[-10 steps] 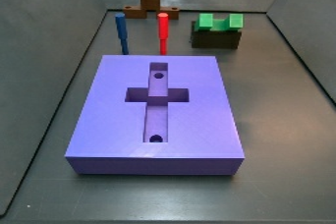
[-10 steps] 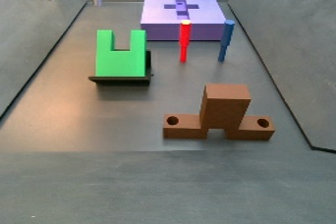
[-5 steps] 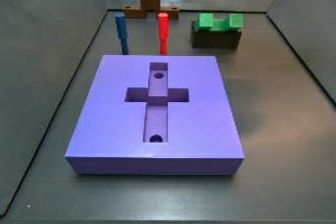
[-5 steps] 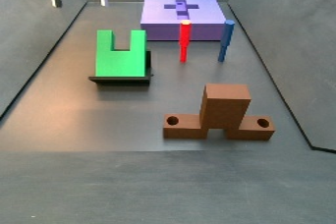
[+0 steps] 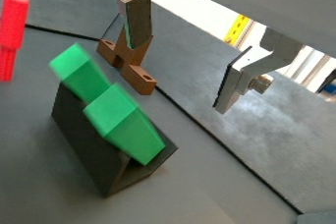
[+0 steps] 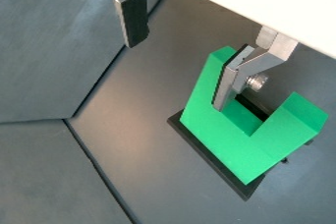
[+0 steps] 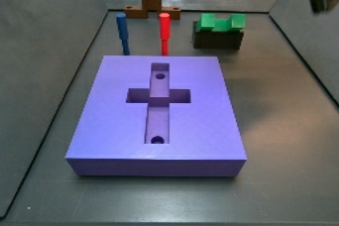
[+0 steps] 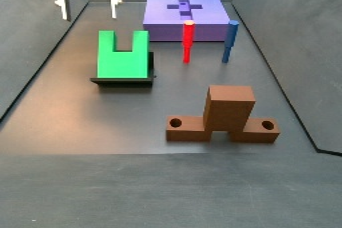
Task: Pick up the green object. Move up. Place the green object on the fixture. Regrasp the green object. Move to above the board. Insert the green object.
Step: Regrasp the green object.
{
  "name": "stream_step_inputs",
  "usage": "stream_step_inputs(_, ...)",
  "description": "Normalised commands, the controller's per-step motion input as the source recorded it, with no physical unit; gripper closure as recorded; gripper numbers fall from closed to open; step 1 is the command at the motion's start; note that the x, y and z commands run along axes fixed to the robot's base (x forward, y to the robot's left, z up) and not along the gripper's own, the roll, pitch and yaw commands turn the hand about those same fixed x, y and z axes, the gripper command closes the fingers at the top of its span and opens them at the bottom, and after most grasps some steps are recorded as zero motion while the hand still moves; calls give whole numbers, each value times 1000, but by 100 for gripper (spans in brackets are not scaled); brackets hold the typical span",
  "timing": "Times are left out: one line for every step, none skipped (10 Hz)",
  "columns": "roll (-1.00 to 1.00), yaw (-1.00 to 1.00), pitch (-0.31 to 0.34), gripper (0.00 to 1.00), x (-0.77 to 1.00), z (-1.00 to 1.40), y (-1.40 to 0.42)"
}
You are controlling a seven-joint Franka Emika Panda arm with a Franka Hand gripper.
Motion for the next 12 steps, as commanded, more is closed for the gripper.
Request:
stream_step_inputs(634,0,109,0,0,-511,-254)
stream_step_inputs(494,0,80,0,0,-443,-149)
stream_step_inputs(17,0,0,0,0,0,0)
stream_step_inputs(140,0,89,0,86,-203,0)
stream_step_inputs(0,0,0,0,0,-297,0)
stream_step_inputs(0,0,6,0,0,-217,0)
stream_step_inputs(26,0,6,0,0,-183,0)
stream_step_inputs(49,0,57,0,0,-151,0)
stream_step_inputs(134,0,69,0,20,-334,0)
stream_step_inputs(111,0,86,0,46,-280,0)
stream_step_inputs(106,0,51,0,3,-289,0)
stream_step_inputs(71,0,14,0,0,-223,0)
